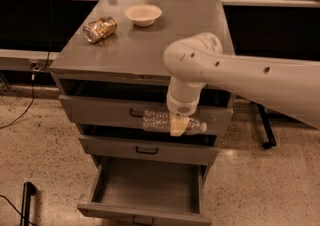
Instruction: Place water bottle into bottom drawer
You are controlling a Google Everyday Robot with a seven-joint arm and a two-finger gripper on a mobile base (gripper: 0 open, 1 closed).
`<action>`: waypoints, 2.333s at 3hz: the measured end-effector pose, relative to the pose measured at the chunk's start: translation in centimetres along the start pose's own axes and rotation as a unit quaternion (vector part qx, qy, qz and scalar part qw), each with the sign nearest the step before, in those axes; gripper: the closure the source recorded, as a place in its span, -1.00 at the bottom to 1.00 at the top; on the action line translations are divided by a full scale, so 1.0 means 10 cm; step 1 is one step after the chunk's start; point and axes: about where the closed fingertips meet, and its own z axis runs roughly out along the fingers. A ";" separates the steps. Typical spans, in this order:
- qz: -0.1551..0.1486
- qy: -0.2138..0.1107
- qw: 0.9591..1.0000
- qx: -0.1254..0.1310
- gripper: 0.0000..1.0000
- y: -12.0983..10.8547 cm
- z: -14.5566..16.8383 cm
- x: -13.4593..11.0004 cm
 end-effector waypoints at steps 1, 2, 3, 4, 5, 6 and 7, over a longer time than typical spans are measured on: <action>0.026 -0.104 0.994 0.006 1.00 0.03 0.59 -0.09; 0.030 -0.104 0.994 0.020 1.00 -0.03 0.55 -0.02; 0.044 -0.109 0.993 0.003 1.00 -0.05 0.85 -0.02; 0.061 -0.115 0.991 -0.003 1.00 0.05 1.31 -0.15; 0.108 -0.103 0.989 0.008 1.00 0.47 1.82 0.01; 0.141 -0.135 0.980 0.027 1.00 0.69 2.10 0.11; 0.147 -0.164 0.974 0.058 1.00 0.55 2.06 0.05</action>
Offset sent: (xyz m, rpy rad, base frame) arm 0.0009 0.0136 -0.0491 0.1477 0.0041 -0.0297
